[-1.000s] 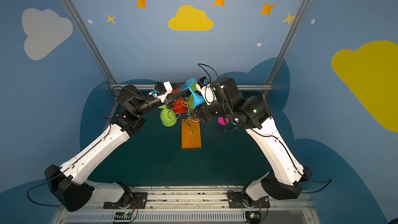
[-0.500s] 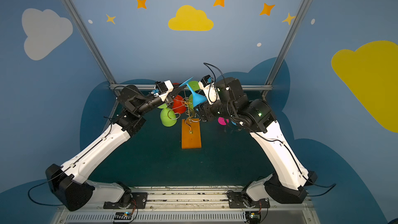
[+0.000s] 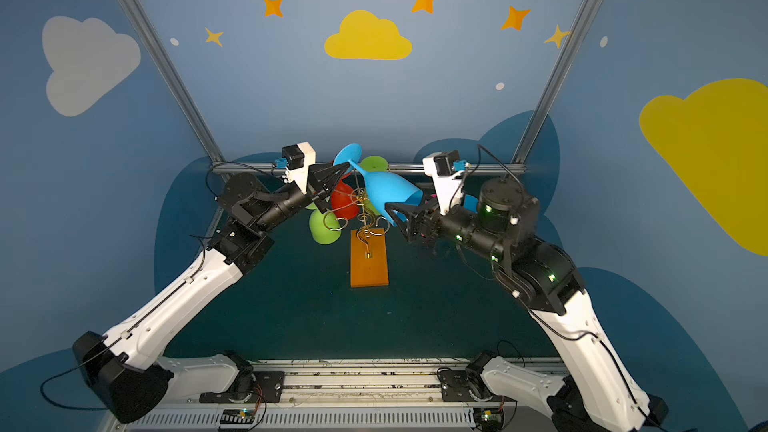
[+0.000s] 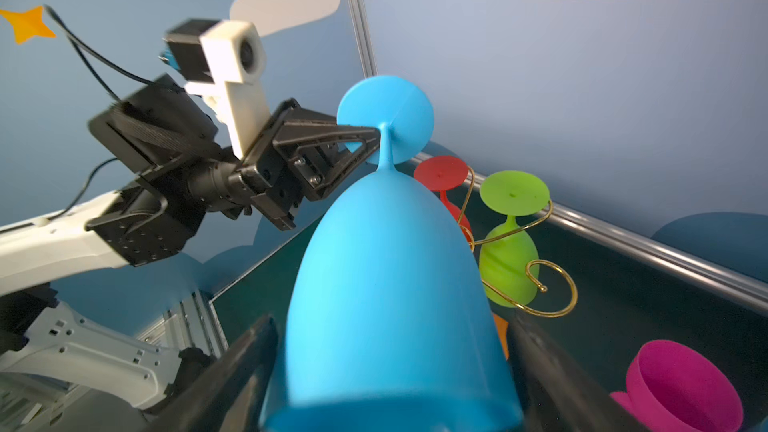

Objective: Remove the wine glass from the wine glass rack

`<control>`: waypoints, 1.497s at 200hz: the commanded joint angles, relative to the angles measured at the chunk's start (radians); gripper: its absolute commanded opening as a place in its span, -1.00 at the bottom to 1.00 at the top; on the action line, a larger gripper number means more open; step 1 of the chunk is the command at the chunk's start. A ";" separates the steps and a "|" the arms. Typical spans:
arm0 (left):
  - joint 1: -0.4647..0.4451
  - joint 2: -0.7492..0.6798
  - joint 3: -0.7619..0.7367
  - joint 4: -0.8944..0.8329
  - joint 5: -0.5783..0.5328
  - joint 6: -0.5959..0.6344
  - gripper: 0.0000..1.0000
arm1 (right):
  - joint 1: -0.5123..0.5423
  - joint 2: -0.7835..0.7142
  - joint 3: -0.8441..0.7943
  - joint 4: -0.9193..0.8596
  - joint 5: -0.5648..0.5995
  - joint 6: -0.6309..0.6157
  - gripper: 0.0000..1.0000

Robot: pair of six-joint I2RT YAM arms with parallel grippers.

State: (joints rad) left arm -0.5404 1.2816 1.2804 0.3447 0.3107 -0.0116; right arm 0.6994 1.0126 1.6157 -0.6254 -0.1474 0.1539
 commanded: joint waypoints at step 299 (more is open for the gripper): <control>0.100 -0.118 -0.116 -0.020 -0.153 -0.325 0.81 | -0.027 -0.151 -0.069 -0.057 0.292 0.034 -1.00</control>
State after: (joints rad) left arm -0.5140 1.2160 1.1809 0.3279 0.2607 -0.2810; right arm 0.6773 0.9363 1.5074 -0.5808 0.0139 0.2264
